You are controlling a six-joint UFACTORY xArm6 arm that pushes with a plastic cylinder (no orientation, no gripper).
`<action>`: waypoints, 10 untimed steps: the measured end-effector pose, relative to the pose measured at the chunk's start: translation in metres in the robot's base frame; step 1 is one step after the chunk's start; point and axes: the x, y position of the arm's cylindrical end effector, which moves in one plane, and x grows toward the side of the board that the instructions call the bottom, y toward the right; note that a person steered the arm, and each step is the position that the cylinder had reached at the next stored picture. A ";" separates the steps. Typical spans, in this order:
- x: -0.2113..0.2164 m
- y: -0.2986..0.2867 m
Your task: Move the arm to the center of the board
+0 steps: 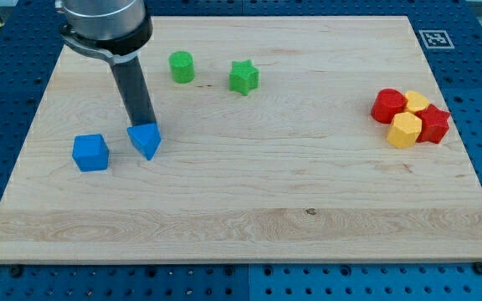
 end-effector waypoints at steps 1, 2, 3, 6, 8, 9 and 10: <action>0.003 0.007; 0.009 0.019; 0.009 0.019; -0.023 0.057; 0.020 0.114; 0.020 0.115; 0.020 0.115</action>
